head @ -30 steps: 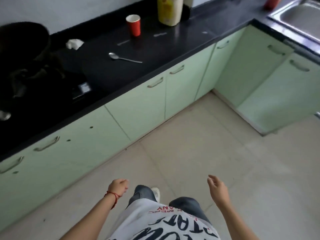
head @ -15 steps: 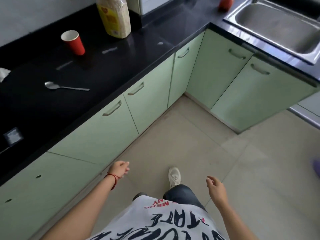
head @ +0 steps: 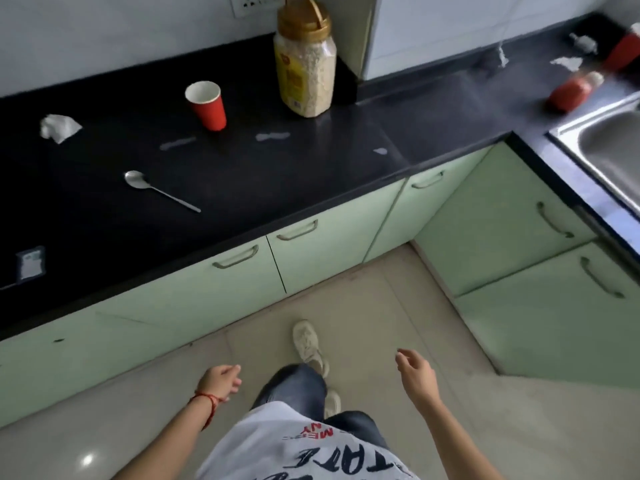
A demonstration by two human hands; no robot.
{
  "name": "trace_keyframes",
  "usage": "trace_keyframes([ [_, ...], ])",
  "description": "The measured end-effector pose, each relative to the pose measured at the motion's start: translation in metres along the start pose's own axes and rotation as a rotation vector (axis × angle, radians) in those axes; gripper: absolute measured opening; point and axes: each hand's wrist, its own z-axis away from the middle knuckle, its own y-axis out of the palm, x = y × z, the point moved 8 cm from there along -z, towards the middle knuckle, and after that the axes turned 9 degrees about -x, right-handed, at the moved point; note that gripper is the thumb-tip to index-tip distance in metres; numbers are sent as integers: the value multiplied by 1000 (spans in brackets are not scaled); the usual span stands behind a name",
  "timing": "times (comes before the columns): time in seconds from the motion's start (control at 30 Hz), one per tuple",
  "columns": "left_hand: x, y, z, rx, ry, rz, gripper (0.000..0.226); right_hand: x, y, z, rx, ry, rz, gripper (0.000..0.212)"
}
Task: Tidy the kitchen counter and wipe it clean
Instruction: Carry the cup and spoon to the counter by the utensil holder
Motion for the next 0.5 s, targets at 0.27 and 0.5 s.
trace_keyframes([
  [0.27,-64,7,-41,-31,-71,156,24,100,24,-66,121,-120,138,28],
  [0.5,-91,-1,-49,-61,-135,272,26,229,54,-74,279,-394,198,27],
])
